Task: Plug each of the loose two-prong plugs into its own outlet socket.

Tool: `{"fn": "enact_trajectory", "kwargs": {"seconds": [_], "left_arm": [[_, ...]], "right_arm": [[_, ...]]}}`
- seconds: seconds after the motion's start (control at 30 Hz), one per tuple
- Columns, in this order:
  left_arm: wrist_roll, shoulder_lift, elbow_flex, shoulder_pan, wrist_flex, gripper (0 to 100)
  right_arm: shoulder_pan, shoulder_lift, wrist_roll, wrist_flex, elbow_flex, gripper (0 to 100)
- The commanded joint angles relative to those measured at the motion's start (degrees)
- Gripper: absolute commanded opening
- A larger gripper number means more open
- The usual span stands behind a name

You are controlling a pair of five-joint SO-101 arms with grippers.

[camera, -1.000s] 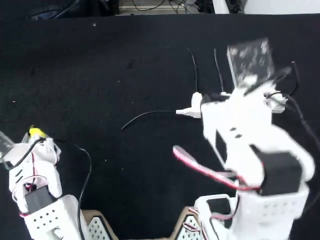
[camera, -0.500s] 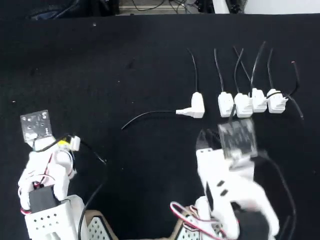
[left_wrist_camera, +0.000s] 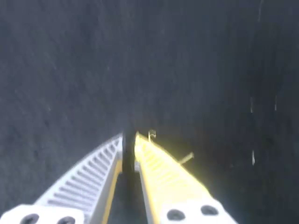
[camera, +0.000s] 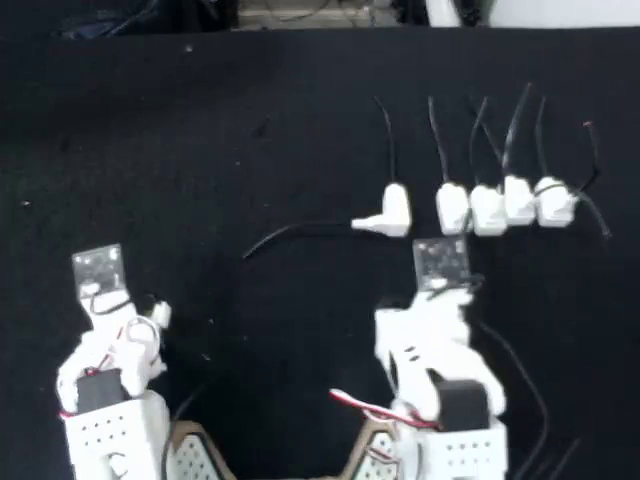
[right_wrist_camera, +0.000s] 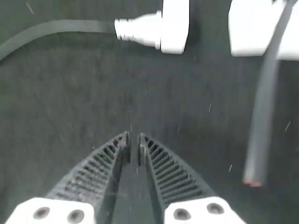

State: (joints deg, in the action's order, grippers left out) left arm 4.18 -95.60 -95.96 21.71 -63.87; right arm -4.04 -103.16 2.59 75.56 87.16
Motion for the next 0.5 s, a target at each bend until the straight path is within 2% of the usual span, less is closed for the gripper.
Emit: {"fn": "enact_trajectory", "kwargs": {"seconds": [0.0, 0.07, 0.47], "left_arm": [[0.6, 0.3, -1.8, -0.5, 2.2, 6], [0.6, 0.3, -1.8, -0.7, 2.2, 6], [0.5, 0.3, -1.9, -0.4, 2.1, 6]], "right_arm": [[0.2, -5.4, 0.4, -0.7, 5.8, 2.5], [0.2, -5.4, 0.1, -0.7, 9.3, 2.4], [0.2, -5.4, 0.0, -0.9, 9.4, 2.2]]}}
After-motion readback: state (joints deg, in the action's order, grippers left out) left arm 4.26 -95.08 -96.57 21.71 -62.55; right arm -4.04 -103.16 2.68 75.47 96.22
